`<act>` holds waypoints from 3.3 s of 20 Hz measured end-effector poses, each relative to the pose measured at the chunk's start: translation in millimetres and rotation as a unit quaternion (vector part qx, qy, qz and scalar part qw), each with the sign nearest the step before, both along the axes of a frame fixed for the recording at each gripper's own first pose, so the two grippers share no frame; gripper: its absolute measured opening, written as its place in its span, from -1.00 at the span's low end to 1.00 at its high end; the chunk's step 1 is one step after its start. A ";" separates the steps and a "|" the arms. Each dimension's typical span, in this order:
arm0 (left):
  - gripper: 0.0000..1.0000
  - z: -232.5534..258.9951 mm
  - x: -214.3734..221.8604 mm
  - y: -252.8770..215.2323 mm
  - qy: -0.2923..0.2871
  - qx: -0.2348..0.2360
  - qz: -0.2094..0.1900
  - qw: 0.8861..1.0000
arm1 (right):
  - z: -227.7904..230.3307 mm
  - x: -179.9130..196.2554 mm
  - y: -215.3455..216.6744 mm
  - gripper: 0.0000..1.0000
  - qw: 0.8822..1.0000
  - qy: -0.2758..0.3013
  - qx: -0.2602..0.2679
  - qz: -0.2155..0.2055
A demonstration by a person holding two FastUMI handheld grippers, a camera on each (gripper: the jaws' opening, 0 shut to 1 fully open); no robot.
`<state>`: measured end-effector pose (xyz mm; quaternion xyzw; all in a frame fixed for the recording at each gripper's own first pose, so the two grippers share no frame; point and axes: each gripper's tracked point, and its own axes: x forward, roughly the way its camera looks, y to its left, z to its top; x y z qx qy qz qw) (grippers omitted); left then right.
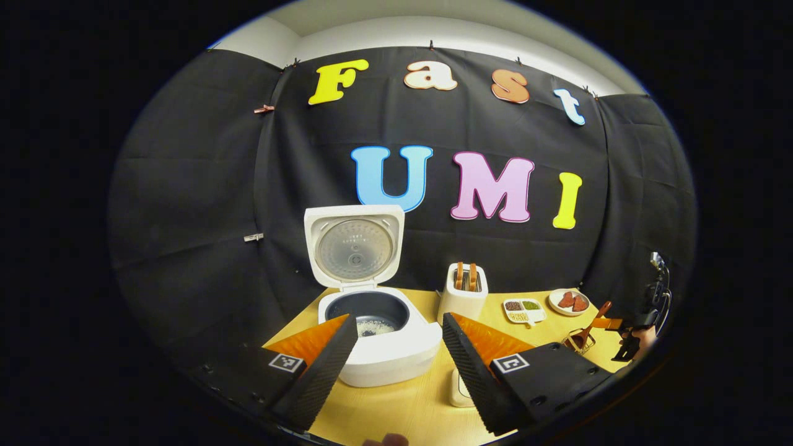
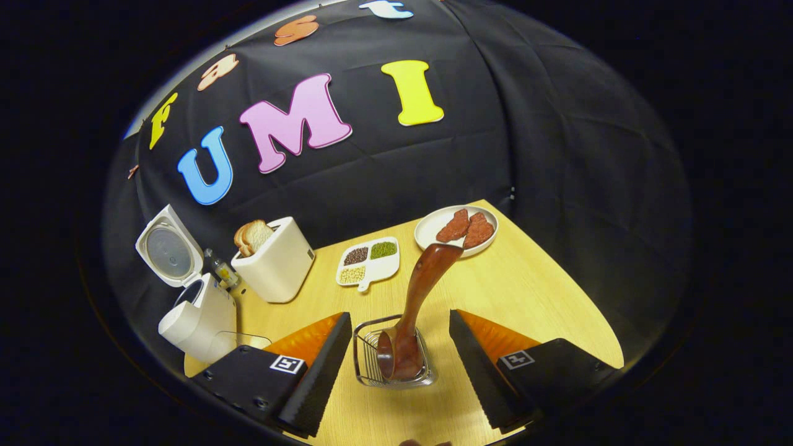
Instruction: Close the left gripper, press the button to open the rice cooker; take a wooden spoon from the chopstick holder with the right hand, scoop a spoonful of rice and pour it into the rice cooker, then put the wooden spoon back into the chopstick holder.
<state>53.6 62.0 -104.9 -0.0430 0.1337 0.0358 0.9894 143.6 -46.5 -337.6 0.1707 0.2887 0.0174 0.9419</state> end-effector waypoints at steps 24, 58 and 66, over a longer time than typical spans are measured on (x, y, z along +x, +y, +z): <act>0.91 100.0 178.5 81.0 -0.096 0.019 0.024 0.995 | 304.3 -68.6 51.3 0.96 0.958 -0.258 -0.128 -0.016; 1.00 9.5 275.6 120.8 -0.008 0.038 0.107 0.993 | 266.1 -122.9 64.0 0.96 0.956 -0.198 -0.217 0.016; 1.00 -35.4 204.2 82.6 0.057 0.012 0.113 0.992 | 260.8 -139.9 64.8 0.96 0.960 -0.198 -0.194 0.039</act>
